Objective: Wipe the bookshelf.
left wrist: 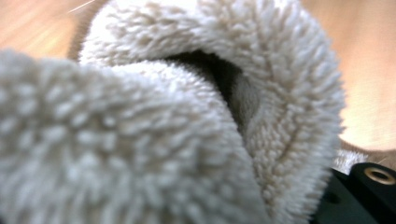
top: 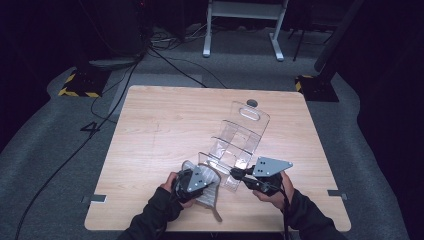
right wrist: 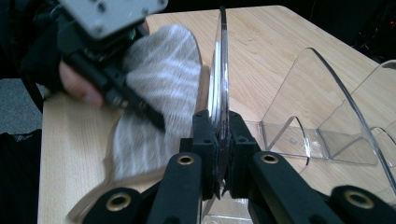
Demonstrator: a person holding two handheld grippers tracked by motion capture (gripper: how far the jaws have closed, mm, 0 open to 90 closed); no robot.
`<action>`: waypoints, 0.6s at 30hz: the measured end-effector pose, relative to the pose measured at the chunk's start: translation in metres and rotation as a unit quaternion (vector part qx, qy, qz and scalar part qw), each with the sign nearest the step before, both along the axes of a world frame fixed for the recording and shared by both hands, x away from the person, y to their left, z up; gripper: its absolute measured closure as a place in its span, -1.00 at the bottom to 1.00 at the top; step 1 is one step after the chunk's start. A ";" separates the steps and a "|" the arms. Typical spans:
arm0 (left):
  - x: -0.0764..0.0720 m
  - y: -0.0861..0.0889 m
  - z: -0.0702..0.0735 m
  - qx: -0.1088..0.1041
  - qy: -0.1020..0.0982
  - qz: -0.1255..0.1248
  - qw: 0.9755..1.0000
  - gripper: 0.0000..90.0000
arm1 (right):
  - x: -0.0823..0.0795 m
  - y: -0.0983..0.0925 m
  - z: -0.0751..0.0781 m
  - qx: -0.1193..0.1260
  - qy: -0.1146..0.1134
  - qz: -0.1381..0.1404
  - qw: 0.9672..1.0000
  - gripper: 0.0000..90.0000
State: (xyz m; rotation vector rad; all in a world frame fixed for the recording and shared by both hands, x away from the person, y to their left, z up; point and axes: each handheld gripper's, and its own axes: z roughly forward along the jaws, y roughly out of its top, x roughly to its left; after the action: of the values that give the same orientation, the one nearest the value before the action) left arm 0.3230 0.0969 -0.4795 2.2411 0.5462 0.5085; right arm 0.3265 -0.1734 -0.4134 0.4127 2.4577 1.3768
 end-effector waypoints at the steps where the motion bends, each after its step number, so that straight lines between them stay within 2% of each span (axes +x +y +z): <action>1: 0.000 0.000 0.000 0.000 0.000 0.000 1.000 0.67 | 0.000 0.000 0.000 0.000 0.000 0.000 1.000 0.90; 3: 0.001 0.007 0.005 -0.020 -0.003 0.022 1.000 0.67 | -0.001 0.000 0.000 -0.001 -0.002 -0.002 1.000 0.89; 4: 0.001 0.009 0.008 -0.022 -0.011 0.027 0.999 0.67 | -0.001 0.000 0.000 0.000 -0.001 -0.002 1.000 0.89; 6: -0.002 0.012 0.019 -0.043 -0.028 0.034 0.998 0.67 | -0.001 0.000 0.000 0.000 0.000 -0.002 1.000 0.89; 8: -0.005 0.014 0.030 -0.064 -0.046 0.036 0.996 0.67 | -0.001 0.000 0.000 0.001 -0.001 -0.005 1.000 0.89; 10: -0.011 0.014 0.043 -0.092 -0.066 0.036 0.993 0.67 | -0.001 0.001 -0.001 0.001 -0.003 -0.005 1.000 0.89; 12: -0.015 0.007 0.048 -0.094 -0.077 0.031 0.992 0.67 | -0.003 0.002 0.000 -0.004 -0.010 -0.009 1.000 0.89; 14: -0.018 0.001 0.049 -0.100 -0.078 0.021 0.992 0.66 | -0.003 0.002 0.000 -0.002 -0.006 -0.012 1.000 0.89; 15: -0.023 -0.010 0.051 -0.101 -0.083 0.007 0.991 0.66 | -0.003 0.002 -0.001 -0.001 -0.006 -0.012 1.000 0.89; 17: -0.029 -0.024 0.052 -0.090 -0.090 -0.005 0.992 0.66 | -0.003 0.003 -0.001 -0.001 -0.006 -0.016 1.000 0.90; 18: -0.029 -0.024 0.052 -0.090 -0.090 -0.005 0.992 0.66 | -0.003 0.003 -0.001 -0.001 -0.007 -0.016 1.000 0.89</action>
State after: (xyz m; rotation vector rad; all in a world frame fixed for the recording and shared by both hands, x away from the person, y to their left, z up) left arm 0.2943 0.0733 -0.4278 2.0033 0.4670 0.6235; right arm 0.3231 -0.1699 -0.4141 0.4395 2.4304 1.3608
